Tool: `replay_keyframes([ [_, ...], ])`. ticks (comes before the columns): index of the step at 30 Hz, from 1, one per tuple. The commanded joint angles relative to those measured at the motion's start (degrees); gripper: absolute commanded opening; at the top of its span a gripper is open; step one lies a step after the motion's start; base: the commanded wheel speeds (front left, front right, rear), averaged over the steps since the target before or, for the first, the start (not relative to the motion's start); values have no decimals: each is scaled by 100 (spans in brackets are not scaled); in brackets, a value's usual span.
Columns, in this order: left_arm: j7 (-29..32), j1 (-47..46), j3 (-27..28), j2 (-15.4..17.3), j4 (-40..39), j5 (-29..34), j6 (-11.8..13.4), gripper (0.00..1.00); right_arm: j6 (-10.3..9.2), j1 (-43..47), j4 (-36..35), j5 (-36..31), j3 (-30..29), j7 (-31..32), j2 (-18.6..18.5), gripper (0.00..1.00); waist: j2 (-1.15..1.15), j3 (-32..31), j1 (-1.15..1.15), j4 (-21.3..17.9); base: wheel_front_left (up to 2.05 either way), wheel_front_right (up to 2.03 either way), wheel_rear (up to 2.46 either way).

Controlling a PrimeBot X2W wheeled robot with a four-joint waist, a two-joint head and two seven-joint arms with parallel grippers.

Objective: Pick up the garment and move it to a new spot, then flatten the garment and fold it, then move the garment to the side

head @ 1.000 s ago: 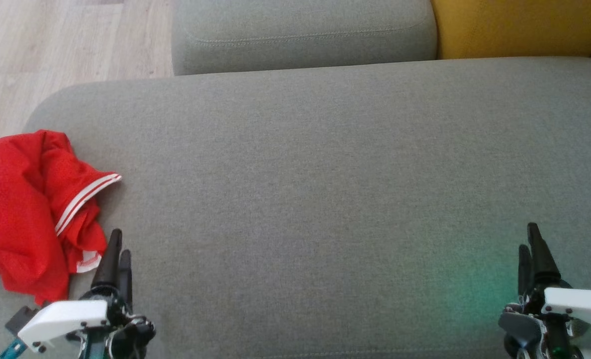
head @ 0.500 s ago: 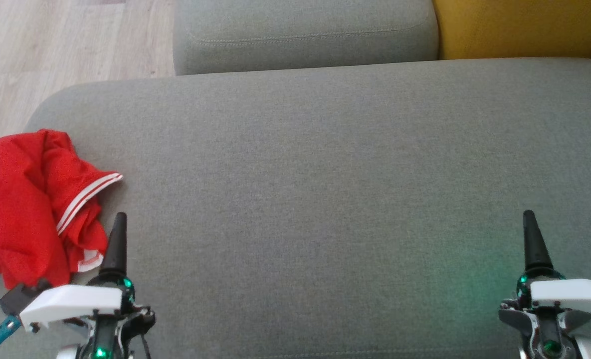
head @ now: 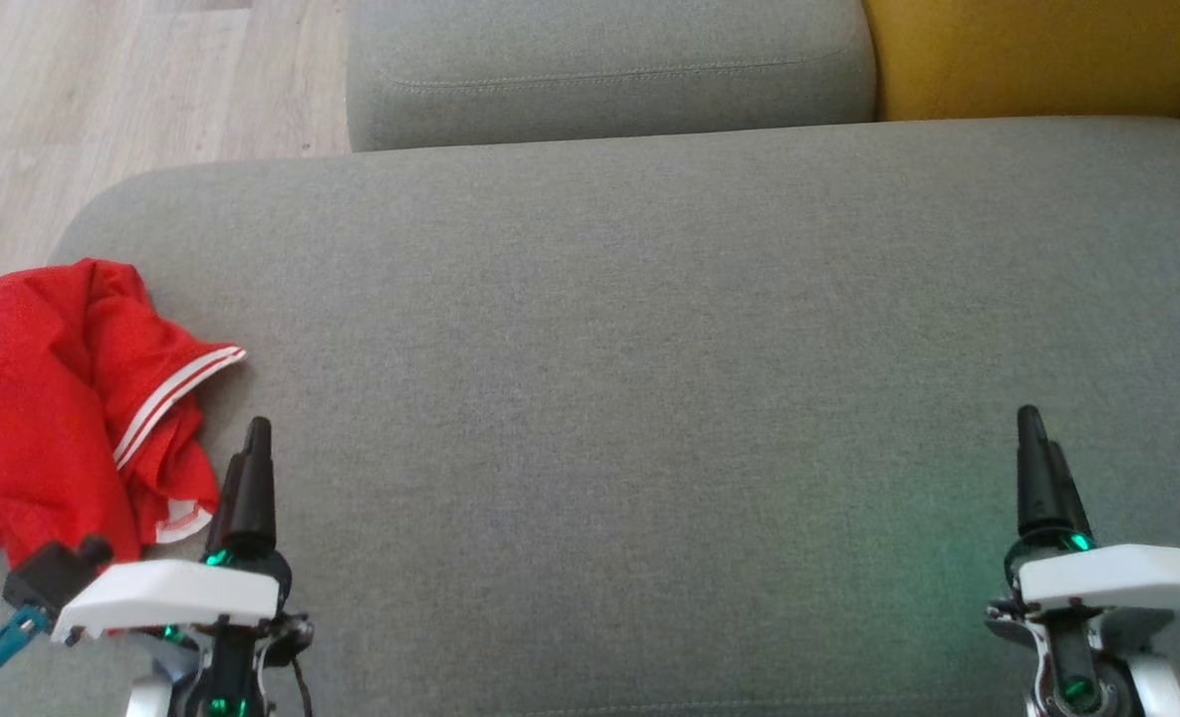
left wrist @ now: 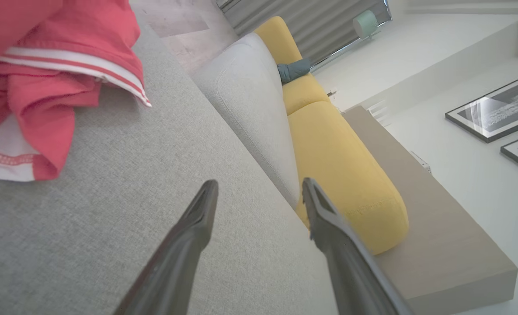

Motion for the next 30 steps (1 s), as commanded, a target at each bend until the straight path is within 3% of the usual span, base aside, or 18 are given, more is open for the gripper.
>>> replay_keyframes([
  [1,-90,-371,17,120,-251,292,-7,100,-2,-343,-239,-339,95,-86,-142,100,0,-3,0,0,0,0,0],
  [30,-559,-396,-294,265,-421,2667,156,100,-3,-399,-291,-2628,310,-450,-108,100,0,5,0,23,0,0,0],
])
